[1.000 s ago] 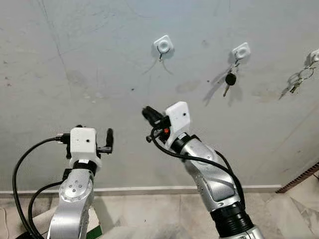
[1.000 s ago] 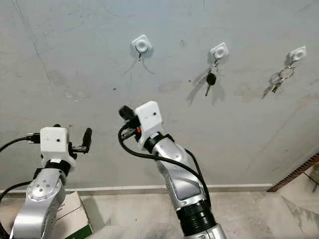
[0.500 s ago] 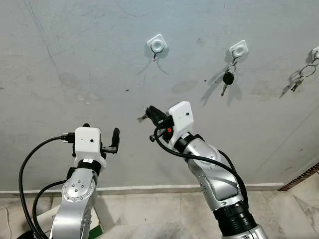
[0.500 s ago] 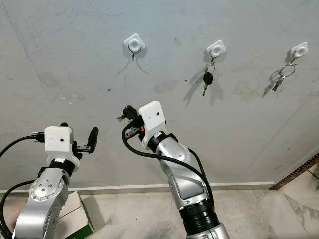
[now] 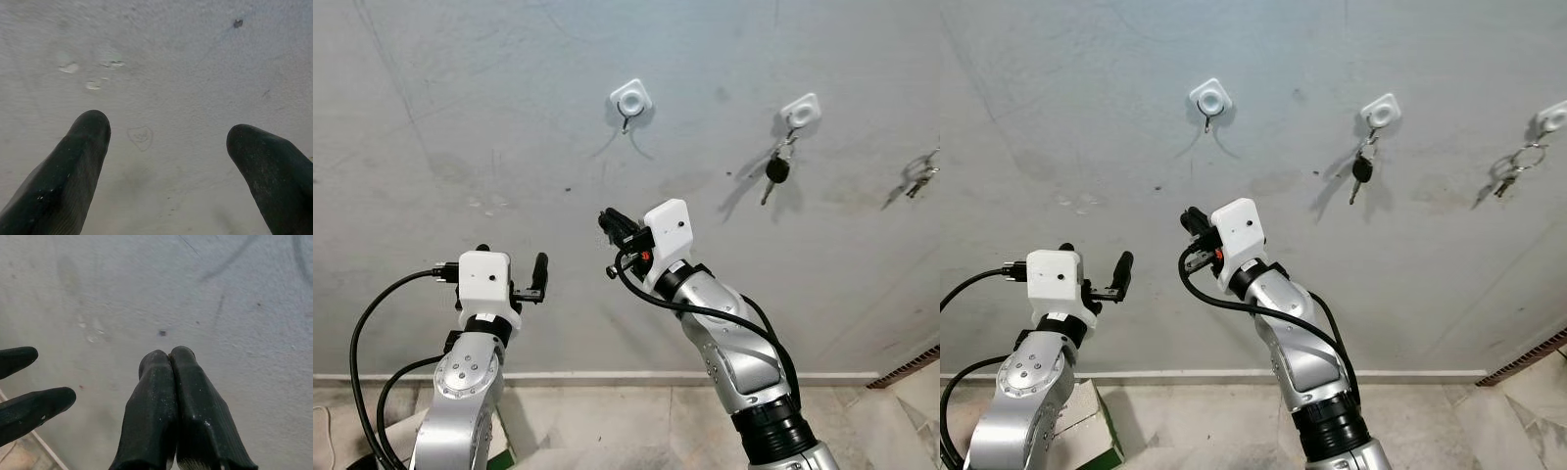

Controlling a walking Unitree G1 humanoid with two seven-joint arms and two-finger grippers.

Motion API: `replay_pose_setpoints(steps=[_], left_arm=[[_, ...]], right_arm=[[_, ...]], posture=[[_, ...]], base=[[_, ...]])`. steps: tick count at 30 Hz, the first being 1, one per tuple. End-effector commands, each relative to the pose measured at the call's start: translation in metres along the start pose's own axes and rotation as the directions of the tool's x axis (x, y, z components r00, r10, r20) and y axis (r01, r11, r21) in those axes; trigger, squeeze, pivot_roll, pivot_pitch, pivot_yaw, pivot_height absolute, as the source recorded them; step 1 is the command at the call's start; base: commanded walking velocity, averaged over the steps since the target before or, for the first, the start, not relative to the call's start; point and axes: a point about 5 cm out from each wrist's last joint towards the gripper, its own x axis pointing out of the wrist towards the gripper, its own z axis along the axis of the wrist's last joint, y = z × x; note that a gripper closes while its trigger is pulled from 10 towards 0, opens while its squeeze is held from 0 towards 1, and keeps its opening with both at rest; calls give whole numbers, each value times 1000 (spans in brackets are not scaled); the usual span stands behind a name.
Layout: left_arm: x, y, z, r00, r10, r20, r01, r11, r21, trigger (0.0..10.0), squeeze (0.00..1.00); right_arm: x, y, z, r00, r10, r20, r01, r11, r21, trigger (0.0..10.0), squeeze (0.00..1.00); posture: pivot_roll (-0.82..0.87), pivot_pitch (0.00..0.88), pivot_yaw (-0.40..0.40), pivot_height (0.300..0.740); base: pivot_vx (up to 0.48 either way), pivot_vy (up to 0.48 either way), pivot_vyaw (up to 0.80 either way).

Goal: Hang keys on a hook

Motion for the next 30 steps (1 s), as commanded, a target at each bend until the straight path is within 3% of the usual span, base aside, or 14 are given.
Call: replay_pose_setpoints(steps=[1, 10, 25, 30], left_arm=[[-3, -1, 0, 1000, -13, -2, 13, 1000, 12, 10000, 0], [-14, 2, -5, 999, -9, -31, 9, 1000, 29, 10000, 0], [-25, 8, 1, 1000, -2, -20, 3, 999, 47, 10000, 0], [-44, 15, 6, 1000, 15, -9, -14, 998, 55, 10000, 0]], right_arm=[[-8, -4, 6, 999, -16, 29, 16, 1000, -18, 10000, 0], [-37, -13, 5, 998, -64, 6, 64, 998, -21, 10000, 0], [-63, -16, 11, 989, -145, -7, 145, 989, -15, 10000, 0], [-86, -22, 15, 981, -191, -25, 190, 981, -38, 10000, 0]], posture=[[143, 32, -49, 740], [130, 34, -47, 740], [126, 38, -38, 740], [115, 47, -34, 740]], base=[[0, 0, 0], [0, 0, 0], [0, 0, 0], [0, 0, 0]])
